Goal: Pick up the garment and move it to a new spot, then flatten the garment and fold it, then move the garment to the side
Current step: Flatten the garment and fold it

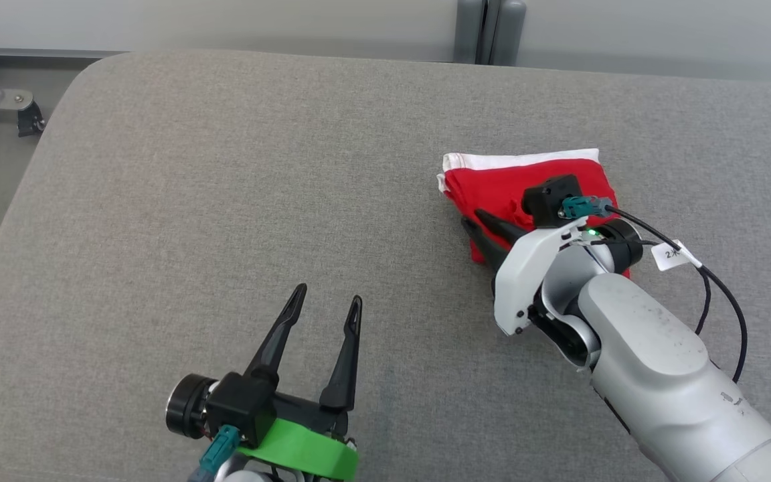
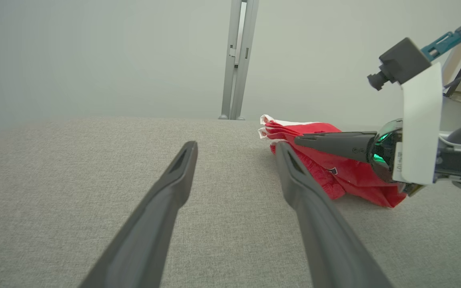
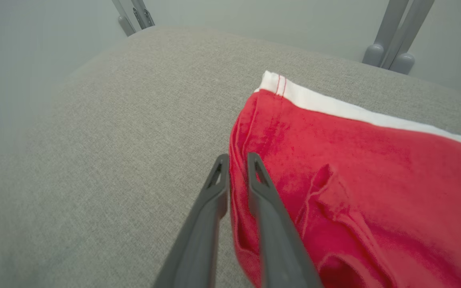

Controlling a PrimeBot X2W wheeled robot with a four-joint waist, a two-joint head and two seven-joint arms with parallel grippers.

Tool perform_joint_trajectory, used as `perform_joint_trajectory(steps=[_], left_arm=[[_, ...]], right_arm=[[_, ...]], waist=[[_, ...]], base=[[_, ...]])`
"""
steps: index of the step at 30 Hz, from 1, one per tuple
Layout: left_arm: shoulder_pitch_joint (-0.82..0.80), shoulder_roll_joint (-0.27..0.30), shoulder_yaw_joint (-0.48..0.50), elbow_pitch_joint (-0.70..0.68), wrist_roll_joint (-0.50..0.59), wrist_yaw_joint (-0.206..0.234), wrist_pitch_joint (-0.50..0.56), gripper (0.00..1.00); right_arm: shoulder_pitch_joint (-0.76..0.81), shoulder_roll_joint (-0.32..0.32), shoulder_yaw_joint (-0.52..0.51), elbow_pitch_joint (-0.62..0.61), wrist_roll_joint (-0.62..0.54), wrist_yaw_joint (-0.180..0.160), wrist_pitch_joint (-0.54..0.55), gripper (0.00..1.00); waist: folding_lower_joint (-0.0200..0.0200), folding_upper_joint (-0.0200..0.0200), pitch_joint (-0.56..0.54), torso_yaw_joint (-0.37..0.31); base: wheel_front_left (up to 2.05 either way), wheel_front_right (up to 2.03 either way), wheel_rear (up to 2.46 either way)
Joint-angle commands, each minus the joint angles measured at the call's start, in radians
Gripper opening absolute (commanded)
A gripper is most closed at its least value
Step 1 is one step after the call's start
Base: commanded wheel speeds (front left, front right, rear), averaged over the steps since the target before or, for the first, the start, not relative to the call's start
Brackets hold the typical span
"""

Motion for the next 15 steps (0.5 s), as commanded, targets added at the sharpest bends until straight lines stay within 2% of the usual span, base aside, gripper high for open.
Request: perform_joint_trajectory(steps=[1, 5, 11, 15], left_arm=[[0.006, 0.003, 0.002, 0.000, -0.003, 0.002, 0.000, 1.00], [0.012, 0.003, 0.007, 0.005, 0.002, 0.001, 0.000, 1.00], [0.046, 0.003, 0.026, 0.009, 0.011, 0.008, 0.000, 1.00], [0.073, 0.003, 0.039, 0.005, 0.016, 0.009, 0.000, 1.00]], right_arm=[[0.015, 0.005, -0.016, -0.012, 0.003, -0.002, -0.022, 1.00], [0.026, 0.014, -0.058, -0.044, 0.005, -0.002, -0.082, 1.00], [0.092, -0.042, -0.159, -0.079, -0.039, -0.002, -0.199, 1.00], [0.149, -0.072, -0.199, -0.060, -0.027, -0.002, -0.194, 1.00]], waist=[[0.0000, 0.0000, -0.001, -0.007], [0.0000, 0.0000, -0.015, -0.027], [0.0000, 0.0000, -0.071, -0.076], [0.0000, 0.0000, -0.100, -0.104]], base=[[0.00, 0.00, 0.00], [0.00, 0.00, 0.00], [0.00, 0.00, 0.00], [0.00, 0.00, 0.00]])
